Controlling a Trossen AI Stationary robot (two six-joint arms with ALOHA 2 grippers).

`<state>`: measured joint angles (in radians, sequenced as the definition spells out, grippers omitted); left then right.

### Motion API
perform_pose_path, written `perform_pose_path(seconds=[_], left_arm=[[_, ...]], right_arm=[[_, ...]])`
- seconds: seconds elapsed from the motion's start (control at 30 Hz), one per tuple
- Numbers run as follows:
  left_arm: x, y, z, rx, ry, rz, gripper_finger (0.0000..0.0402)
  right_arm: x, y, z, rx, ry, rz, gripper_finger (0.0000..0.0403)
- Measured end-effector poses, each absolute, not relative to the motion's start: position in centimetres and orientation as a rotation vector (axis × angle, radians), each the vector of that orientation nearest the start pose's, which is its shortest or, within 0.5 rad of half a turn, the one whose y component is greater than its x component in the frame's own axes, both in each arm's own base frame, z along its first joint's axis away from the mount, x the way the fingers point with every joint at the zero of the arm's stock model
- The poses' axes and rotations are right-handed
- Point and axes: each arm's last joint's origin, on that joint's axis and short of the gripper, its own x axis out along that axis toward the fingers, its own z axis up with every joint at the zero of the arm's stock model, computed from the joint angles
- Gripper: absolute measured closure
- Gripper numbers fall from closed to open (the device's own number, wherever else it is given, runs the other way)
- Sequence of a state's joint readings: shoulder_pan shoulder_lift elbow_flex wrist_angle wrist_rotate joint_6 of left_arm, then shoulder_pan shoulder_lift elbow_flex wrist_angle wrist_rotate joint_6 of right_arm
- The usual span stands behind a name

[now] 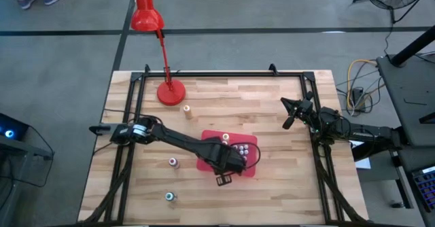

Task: Pick & Place food coloring
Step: Put the large yellow food coloring bottle in the red bin

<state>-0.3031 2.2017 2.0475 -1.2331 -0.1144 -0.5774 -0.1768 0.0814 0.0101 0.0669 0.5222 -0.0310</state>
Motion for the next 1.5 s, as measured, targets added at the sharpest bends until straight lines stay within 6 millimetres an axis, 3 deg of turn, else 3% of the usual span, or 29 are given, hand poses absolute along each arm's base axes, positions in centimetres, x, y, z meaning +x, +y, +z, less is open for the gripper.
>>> perform_pose_path(seconds=[0.23, 0.47, 0.67, 0.8, 1.07, 1.3, 1.5], left_arm=[[42.3, -12.7, 28.5, -0.199, 1.275, 0.290, 0.0294], [40.1, -11.4, 34.1, -0.169, 1.153, 0.432, 0.0293], [37.2, -9.2, 36.5, -0.149, 1.102, 0.505, 0.0287], [35.4, -6.8, 37.2, -0.151, 1.073, 0.590, 0.0248], [32.5, -1.0, 36.4, -0.244, 1.043, 0.761, 0.0165], [30.8, 4.5, 33.6, -0.369, 1.080, 0.980, 0.0158], [30.2, 7.3, 30.9, -0.421, 1.116, 1.084, 0.0158]], right_arm=[[9.4, -3.2, 16.7, -0.023, 0.012, -0.699, 0.0394], [9.4, -3.2, 16.7, -0.021, 0.012, -0.699, 0.0394], [9.4, -3.2, 16.7, -0.028, 0.014, -0.699, 0.0394], [9.4, -3.2, 16.7, -0.025, 0.012, -0.699, 0.0394], [9.4, -3.2, 16.7, -0.023, 0.013, -0.699, 0.0394], [9.4, -3.2, 16.7, -0.021, 0.012, -0.700, 0.0394], [9.4, -3.2, 16.7, -0.027, 0.014, -0.699, 0.0394]])
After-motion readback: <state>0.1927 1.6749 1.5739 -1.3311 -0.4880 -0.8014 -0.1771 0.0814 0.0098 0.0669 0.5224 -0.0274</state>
